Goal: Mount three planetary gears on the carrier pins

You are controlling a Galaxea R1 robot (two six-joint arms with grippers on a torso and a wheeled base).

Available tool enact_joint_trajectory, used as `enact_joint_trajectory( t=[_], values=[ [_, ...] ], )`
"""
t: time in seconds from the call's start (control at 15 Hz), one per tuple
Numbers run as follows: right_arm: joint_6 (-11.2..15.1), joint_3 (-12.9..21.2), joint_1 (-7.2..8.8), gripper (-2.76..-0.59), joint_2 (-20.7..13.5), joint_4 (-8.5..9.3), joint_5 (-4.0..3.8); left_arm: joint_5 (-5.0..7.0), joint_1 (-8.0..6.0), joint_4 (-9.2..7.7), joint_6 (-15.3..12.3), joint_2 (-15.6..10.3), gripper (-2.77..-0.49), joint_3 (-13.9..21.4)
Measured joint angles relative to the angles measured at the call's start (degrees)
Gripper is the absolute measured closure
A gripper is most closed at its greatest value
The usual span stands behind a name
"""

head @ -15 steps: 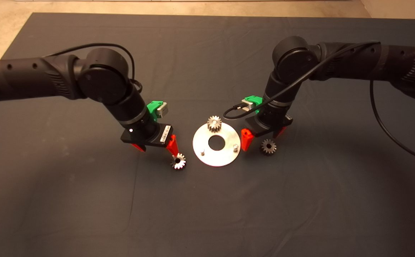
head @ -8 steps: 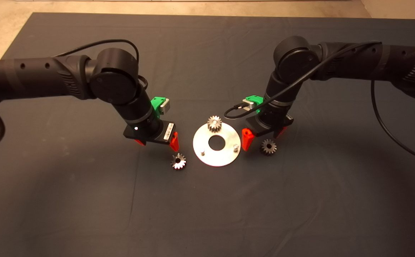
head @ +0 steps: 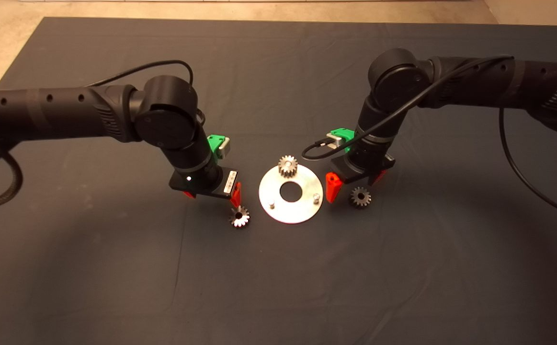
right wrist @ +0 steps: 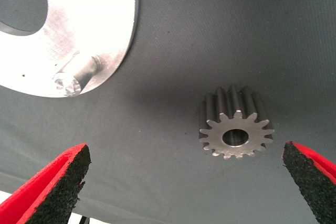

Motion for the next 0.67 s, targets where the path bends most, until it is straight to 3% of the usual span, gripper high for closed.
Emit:
enact_joint_trajectory(
  t=[0.33, 0.67],
  values=[
    [0.5, 1.4, 0.00, -2.73, -0.2, -0.44, 0.04, 0.00, -0.02, -0.02, -4.0, 0.9, -2.33, 0.6],
    [0.7, 1.9, 0.00, -2.73, -2.2, -1.04, -0.09, -0.06, 0.00, -0.02, -8.0, 4.0, -2.33, 0.6]
  ],
)
